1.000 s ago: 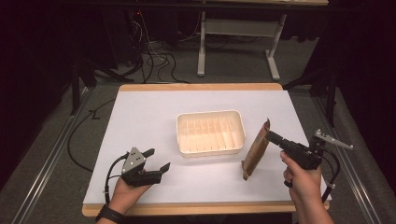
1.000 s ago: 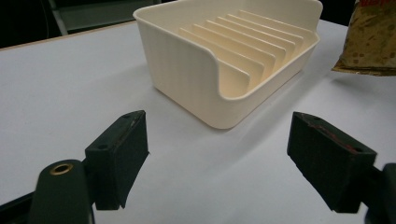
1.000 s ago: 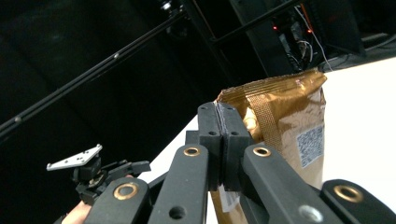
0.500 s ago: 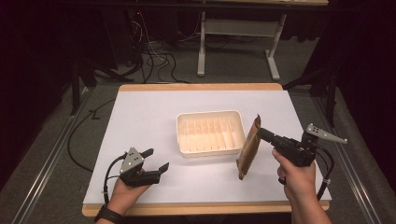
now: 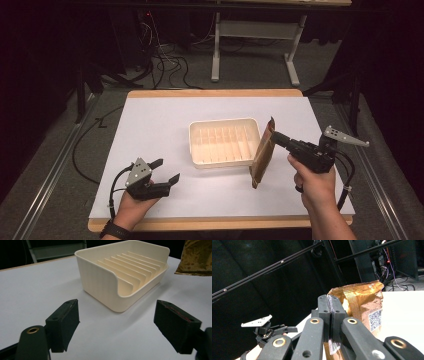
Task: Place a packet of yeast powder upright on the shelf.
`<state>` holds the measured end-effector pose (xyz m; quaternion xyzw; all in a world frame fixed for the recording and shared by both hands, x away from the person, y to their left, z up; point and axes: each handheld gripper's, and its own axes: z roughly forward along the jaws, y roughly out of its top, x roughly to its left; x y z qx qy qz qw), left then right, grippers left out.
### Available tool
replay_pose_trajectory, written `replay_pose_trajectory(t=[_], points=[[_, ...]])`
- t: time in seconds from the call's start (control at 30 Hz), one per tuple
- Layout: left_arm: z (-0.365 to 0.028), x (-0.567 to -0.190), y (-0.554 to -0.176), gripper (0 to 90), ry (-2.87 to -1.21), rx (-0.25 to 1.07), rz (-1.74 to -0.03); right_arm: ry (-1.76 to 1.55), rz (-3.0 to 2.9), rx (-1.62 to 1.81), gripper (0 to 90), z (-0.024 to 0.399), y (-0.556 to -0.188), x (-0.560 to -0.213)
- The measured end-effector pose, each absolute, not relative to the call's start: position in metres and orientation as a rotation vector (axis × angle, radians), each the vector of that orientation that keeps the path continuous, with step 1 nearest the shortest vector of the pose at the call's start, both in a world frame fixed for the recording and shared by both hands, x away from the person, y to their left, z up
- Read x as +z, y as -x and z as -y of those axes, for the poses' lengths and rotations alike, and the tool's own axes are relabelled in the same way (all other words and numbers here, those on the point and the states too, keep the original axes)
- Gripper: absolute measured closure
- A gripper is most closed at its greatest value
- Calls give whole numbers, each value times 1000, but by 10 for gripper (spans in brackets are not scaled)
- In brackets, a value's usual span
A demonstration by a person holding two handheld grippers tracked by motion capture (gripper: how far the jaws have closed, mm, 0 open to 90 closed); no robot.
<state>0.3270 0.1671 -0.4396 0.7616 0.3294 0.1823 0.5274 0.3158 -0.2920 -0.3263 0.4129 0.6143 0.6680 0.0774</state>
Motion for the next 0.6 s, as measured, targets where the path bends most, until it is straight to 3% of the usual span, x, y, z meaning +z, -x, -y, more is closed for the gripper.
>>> replay_pose_trajectory(t=[0.6], points=[[-169,-438,-326,210,-1806,436,-783,-1171,-1860,1985,900,279,-325,-300]])
